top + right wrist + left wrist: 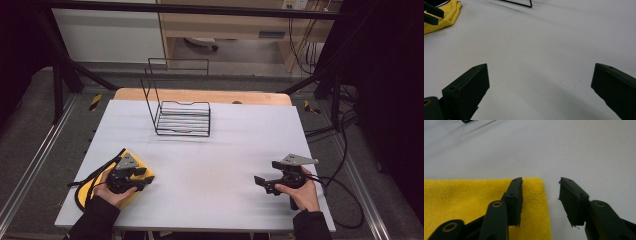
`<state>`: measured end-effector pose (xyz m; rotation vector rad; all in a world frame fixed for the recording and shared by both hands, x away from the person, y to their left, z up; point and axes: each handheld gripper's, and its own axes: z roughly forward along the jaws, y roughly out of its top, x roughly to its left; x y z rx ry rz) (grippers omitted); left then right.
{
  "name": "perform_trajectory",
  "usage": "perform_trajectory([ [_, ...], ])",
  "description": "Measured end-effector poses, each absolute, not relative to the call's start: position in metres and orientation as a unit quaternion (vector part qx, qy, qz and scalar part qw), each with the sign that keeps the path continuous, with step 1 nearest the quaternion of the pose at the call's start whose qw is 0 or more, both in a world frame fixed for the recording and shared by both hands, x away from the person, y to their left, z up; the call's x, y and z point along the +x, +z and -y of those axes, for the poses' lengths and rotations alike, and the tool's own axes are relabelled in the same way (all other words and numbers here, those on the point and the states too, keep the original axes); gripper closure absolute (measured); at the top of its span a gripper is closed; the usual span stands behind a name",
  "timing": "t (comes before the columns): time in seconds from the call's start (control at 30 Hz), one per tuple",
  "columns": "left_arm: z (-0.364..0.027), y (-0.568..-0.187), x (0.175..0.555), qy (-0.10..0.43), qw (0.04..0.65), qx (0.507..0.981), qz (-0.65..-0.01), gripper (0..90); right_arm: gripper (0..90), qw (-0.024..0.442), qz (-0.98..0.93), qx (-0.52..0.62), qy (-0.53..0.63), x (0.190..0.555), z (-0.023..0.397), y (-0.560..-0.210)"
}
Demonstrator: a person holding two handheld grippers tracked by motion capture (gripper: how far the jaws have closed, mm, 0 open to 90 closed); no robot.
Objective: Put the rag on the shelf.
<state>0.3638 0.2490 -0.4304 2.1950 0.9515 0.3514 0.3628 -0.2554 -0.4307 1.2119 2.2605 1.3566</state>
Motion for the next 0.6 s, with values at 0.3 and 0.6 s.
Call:
perform_trajectory([
  [0.3,-0.240,-0.438,0.367,0.151,0.323,0.853,-0.381,66.7,2.1,0.121,-0.775,0.414,0.463,0.363,0.255,-0.431],
  [0.6,-0.235,-0.439,0.366,0.168,0.305,0.849,-0.397,76.8,2.1,0.121,-0.775,0.414,0.463,0.363,0.255,-0.431],
])
